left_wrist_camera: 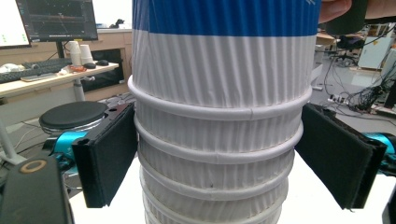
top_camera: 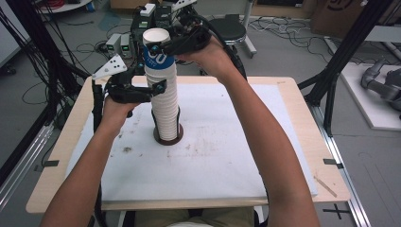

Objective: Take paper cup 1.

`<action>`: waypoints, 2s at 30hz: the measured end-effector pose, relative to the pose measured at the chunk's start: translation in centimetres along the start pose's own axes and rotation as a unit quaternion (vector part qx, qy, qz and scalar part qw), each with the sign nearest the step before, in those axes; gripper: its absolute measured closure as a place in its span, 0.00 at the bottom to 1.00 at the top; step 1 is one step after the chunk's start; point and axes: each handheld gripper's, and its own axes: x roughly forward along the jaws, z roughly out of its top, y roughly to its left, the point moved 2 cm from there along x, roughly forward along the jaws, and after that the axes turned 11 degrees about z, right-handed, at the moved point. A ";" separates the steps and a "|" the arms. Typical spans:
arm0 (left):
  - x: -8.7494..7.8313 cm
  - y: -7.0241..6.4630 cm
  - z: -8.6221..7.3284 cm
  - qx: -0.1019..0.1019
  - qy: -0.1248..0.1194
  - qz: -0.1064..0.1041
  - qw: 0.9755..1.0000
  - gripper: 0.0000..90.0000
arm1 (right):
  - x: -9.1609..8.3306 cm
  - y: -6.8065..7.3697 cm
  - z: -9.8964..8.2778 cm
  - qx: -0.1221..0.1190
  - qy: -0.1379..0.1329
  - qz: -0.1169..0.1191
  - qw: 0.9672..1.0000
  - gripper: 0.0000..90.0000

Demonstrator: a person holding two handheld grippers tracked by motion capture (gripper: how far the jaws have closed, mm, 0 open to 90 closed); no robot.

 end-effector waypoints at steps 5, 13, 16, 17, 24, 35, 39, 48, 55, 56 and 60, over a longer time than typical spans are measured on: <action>0.0 0.0 0.0 0.000 -0.001 0.001 1.000 0.16 | -0.1 0.0 0.2 0.003 0.006 -0.003 1.000 0.33; 0.0 0.0 0.0 0.001 0.000 0.001 1.000 0.16 | -2.4 0.3 2.0 -0.002 -0.069 -0.005 0.998 0.34; 0.0 0.0 0.0 0.002 0.000 0.001 1.000 0.16 | -4.4 1.0 2.8 -0.018 -0.092 -0.017 0.995 0.34; 0.1 -0.1 0.0 0.003 -0.001 0.001 1.000 0.16 | -4.4 1.0 2.8 -0.018 -0.092 -0.017 0.995 0.34; -0.1 0.1 0.0 -0.002 0.000 0.003 1.000 0.16 | -9.3 2.2 1.9 -0.020 -0.127 -0.033 0.991 0.34; -1.6 0.0 -0.4 -0.006 -0.014 0.009 1.000 0.15 | -13.0 2.5 -4.9 0.004 -0.103 -0.064 0.993 0.34; -2.9 -0.1 -0.9 -0.006 -0.019 0.012 1.000 0.15 | -13.5 2.4 -8.5 0.013 -0.091 -0.072 0.993 0.34; -5.8 -1.1 -4.3 -0.003 -0.015 0.016 1.000 0.15 | -13.3 2.6 -15.3 0.042 -0.082 -0.078 0.993 0.33; -6.1 -2.0 -7.8 -0.018 -0.001 0.009 1.000 0.15 | -13.1 3.6 -20.7 0.055 -0.079 -0.091 0.991 0.33; -6.0 -2.2 -8.1 -0.018 0.000 0.008 1.000 0.15 | -13.1 3.7 -21.6 0.061 -0.074 -0.096 0.991 0.33; -5.6 -2.9 -9.4 -0.016 0.014 0.005 1.000 0.15 | -12.7 4.3 -24.3 0.075 -0.078 -0.101 0.989 0.33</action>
